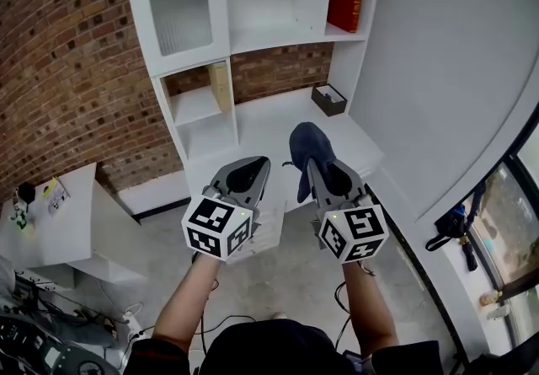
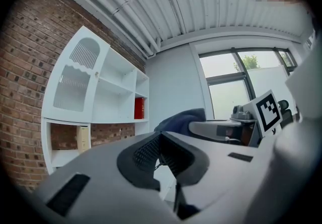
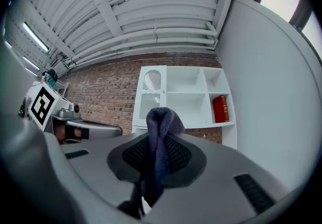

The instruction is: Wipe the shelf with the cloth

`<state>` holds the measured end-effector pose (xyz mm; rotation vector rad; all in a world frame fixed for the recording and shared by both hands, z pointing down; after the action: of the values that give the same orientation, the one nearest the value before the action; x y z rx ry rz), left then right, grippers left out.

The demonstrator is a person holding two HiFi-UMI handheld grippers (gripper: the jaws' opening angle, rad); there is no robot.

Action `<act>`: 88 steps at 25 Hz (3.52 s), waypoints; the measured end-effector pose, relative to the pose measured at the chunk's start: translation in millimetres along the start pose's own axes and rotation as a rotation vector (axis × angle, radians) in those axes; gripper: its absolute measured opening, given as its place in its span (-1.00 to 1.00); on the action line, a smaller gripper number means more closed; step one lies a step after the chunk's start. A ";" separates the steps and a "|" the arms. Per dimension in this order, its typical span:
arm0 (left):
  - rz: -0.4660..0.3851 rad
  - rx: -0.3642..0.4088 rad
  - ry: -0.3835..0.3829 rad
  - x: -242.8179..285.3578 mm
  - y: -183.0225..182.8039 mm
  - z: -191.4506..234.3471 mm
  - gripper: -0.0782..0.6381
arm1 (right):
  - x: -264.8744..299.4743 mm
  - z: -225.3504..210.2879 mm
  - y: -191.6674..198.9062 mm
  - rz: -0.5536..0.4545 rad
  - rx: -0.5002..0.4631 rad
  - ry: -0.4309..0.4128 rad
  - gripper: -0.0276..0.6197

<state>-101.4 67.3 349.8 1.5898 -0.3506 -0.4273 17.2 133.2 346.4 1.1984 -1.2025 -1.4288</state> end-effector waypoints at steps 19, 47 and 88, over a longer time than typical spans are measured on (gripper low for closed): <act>0.026 -0.015 -0.040 39.2 10.2 -9.8 -0.74 | 16.1 -39.5 18.9 0.011 0.050 -0.065 -0.74; -0.001 -0.056 -0.094 132.1 22.9 133.3 -0.74 | 171.8 -90.3 37.7 0.035 0.042 -0.056 -0.74; -0.014 -0.064 -0.068 257.0 24.2 250.3 -0.74 | 330.1 -169.3 41.0 0.020 0.027 -0.024 -0.74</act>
<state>7.1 -275.5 348.5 1.5182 -0.3748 -0.4996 141.8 -218.5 335.1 1.1872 -1.2511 -1.4197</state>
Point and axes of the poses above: the fingertips, and each gripper's own axes: x forward along the fingers, z to its left, y out of its underside, the point moved 4 cm from there along -x, backward along the fingers, and after that the axes turned 6 degrees about -y, right-handed, at the moved point
